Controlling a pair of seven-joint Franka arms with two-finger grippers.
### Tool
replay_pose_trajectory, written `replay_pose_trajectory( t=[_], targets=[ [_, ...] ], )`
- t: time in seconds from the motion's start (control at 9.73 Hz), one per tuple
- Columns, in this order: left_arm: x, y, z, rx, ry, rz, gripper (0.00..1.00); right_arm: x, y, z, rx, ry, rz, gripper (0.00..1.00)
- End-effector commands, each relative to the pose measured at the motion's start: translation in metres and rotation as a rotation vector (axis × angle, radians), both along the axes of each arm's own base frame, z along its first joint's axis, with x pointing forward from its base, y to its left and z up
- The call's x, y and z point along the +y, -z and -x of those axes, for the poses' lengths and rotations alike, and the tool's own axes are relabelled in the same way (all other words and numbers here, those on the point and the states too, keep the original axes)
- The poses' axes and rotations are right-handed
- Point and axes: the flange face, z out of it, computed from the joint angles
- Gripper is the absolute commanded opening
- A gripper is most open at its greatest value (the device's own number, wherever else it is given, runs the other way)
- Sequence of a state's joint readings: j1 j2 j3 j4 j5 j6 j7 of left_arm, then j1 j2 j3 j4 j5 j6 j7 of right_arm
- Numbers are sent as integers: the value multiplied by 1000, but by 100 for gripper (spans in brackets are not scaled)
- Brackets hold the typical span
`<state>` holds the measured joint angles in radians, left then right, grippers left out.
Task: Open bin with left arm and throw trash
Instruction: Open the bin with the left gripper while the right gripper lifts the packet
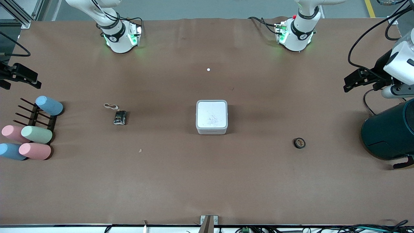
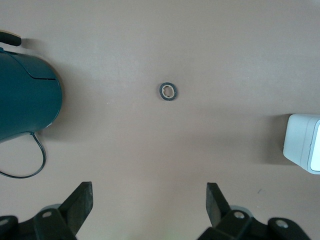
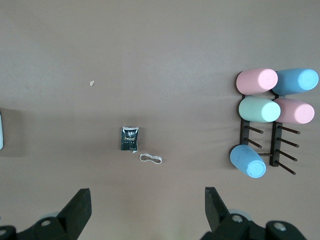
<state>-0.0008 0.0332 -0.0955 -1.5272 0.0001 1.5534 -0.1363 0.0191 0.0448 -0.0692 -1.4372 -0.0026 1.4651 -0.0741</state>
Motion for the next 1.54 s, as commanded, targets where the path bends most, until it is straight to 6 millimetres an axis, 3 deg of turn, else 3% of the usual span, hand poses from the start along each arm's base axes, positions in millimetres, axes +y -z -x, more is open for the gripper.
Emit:
replay_pose_trajectory(
  t=[0.0, 0.1, 0.31, 0.41, 0.51, 0.62, 0.72, 0.82, 0.92, 1.13, 1.23, 1.44],
  targets=[
    [-2, -7, -4, -26, 23, -16, 100, 3, -1, 3, -5, -15, -11, 100],
    [-6, -7, -3, -26, 30, -16, 100, 4, 0, 2, -2, -14, -11, 100],
    [-53, 9, 3, 15, 111, -3, 99, 26, 21, -3, 35, -45, -11, 100],
    [-109, 46, -3, 71, 204, 5, 67, 34, 29, -4, 52, -59, -11, 100],
    [-162, 74, -7, 77, 266, 23, 31, 36, 54, -7, 93, -62, -13, 100],
    [-214, 116, -14, 76, 259, 48, 10, 38, 103, -15, 93, -59, -26, 100],
    [-262, 153, -17, 58, 241, 73, 0, 39, 163, -18, 62, -53, -39, 100],
    [-300, 186, -19, 28, 246, 110, 0, 40, 221, -15, 41, -49, -38, 100],
    [-338, 216, -15, -1, 247, 147, 0, 42, 263, -15, 31, -47, -37, 100],
    [-386, 267, -5, -16, 189, 191, 0, 53, 335, -29, 48, -35, -57, 100],
    [-411, 294, 4, -28, 147, 218, 0, 68, 369, -31, 47, -54, -52, 100],
    [-429, 322, 9, -51, 151, 247, 0, 71, 402, -14, 92, -59, -47, 100]
  ],
)
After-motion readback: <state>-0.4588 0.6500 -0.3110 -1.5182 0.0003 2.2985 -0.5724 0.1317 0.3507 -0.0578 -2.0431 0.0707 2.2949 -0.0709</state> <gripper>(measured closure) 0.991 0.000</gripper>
